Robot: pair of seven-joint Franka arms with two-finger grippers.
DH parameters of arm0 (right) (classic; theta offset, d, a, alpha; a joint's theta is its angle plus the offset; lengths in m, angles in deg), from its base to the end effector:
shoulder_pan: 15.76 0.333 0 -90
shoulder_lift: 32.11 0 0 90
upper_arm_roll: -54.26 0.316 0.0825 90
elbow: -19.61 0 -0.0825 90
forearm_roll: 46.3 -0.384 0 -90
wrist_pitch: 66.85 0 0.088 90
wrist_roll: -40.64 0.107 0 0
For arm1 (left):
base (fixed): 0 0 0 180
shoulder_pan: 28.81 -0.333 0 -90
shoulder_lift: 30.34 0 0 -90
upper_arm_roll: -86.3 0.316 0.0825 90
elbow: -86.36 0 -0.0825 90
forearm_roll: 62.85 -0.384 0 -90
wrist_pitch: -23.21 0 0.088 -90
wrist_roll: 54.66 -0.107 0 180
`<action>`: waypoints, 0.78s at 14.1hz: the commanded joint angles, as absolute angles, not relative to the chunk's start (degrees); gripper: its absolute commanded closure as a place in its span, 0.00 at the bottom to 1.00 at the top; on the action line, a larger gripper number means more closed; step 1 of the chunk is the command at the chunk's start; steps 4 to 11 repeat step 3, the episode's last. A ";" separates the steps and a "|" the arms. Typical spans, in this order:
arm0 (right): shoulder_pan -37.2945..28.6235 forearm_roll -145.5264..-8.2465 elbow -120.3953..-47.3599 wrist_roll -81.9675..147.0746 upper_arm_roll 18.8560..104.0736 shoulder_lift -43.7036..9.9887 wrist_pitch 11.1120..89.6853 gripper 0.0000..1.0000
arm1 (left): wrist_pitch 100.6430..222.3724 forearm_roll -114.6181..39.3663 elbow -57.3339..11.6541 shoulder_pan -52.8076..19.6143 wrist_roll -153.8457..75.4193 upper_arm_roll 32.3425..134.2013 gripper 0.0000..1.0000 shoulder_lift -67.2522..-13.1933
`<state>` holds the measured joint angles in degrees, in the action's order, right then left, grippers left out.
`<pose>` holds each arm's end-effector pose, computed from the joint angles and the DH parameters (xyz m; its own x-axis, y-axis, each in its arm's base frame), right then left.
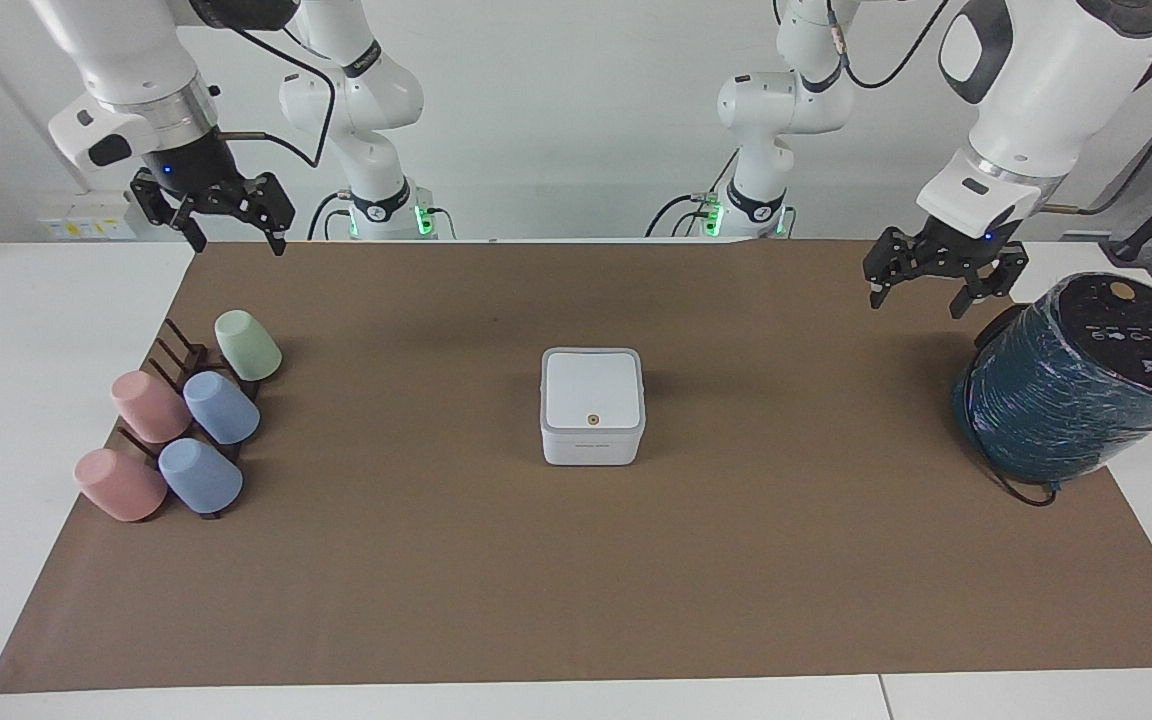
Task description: Close trash can lid
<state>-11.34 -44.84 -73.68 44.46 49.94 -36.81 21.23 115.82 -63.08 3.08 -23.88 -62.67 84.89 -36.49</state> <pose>0.5253 -0.0036 0.6387 0.9978 -0.0654 -0.0078 -0.0652 -0.9977 0.0199 0.5893 -0.0642 0.6227 0.9673 -0.2476 0.0548 -0.2475 -0.9689 -0.0091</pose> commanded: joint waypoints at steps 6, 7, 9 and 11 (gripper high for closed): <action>-11.19 -44.98 -75.14 44.60 49.96 -38.26 21.04 0.00 | 115.67 -62.24 2.07 -24.07 -62.57 84.98 0.00 -35.26; -11.19 -44.98 -75.14 44.60 49.96 -38.26 21.04 0.00 | 115.67 -62.24 2.07 -24.07 -62.57 84.98 0.00 -35.26; -11.19 -44.98 -75.14 44.60 49.96 -38.26 21.04 0.00 | 115.67 -62.24 2.07 -24.07 -62.57 84.98 0.00 -35.26; -11.19 -44.98 -75.14 44.60 49.96 -38.26 21.04 0.00 | 115.67 -62.24 2.07 -24.07 -62.57 84.98 0.00 -35.26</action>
